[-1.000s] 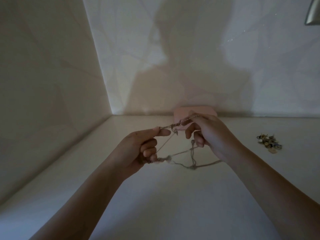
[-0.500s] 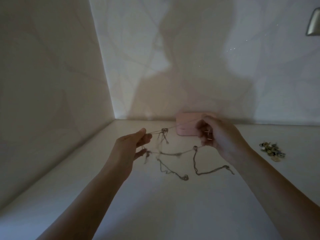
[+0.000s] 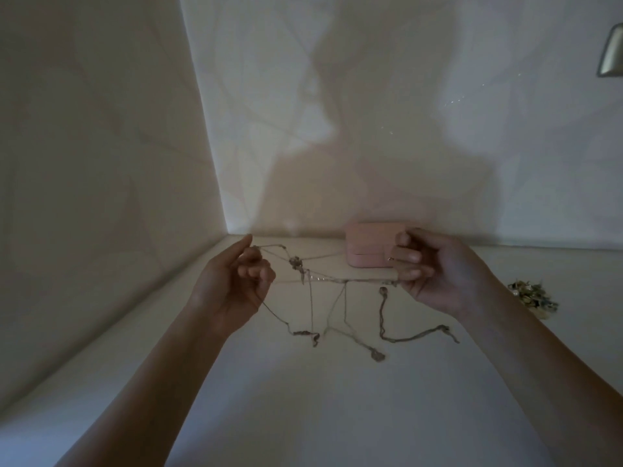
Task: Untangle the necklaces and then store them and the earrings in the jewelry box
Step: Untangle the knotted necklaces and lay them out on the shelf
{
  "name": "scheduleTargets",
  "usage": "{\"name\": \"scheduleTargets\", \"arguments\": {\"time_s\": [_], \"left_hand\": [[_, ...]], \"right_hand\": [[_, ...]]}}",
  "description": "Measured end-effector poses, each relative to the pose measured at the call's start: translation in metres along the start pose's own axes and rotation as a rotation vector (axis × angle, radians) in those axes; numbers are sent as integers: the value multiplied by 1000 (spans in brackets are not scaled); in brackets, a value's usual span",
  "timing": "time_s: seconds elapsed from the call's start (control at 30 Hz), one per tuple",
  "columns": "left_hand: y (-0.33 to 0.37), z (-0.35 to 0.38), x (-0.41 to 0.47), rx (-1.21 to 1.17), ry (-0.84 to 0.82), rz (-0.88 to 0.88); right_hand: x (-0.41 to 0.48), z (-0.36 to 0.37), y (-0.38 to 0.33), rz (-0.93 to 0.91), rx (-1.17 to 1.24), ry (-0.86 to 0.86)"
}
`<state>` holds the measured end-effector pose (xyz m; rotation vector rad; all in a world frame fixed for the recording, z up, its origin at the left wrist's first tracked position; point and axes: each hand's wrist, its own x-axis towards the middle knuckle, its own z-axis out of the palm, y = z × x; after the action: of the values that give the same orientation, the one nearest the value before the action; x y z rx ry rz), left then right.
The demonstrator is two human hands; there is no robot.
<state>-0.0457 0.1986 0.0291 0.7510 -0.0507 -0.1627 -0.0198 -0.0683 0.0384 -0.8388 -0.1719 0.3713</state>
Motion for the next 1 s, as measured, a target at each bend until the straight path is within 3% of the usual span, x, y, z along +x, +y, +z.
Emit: {"name": "scheduleTargets", "arguments": {"time_s": [0.07,0.13,0.2,0.3,0.37,0.43,0.5,0.63,0.73,0.9,1.0], "left_hand": [[3,1,-5,40,-178,-135],[4,3,-6,96,-251,-206],[3,4,-6,147,-228,-210],[0,7,-6,222,-127,-214],[-4,13,-8,499,-15,-191],[-12,14,-8,1061,124,-126],[-19,14,-8,1387,182,-84],[-26,19,-16,1386,-71,-137],[-35,19,-15,1487,-160,-102],[-52,28,-20,1139,-284,-194],[-63,27,-17,1008,-219,-176]], "right_hand": [[-2,-2,-1,-3,31,-136],[-6,-3,-5,-74,60,-245],[-9,-1,-10,-148,43,-313],[-13,2,-16,-175,-22,-281],[-14,2,-17,-180,-55,-250],[-16,4,-16,-197,-108,-237],[-17,8,-15,-216,-144,-220],[-16,6,-11,-264,-157,-237],[-16,6,-9,-218,-209,-301],[-19,13,-4,-187,-311,-384],[-24,19,-2,-196,-385,-436]]}}
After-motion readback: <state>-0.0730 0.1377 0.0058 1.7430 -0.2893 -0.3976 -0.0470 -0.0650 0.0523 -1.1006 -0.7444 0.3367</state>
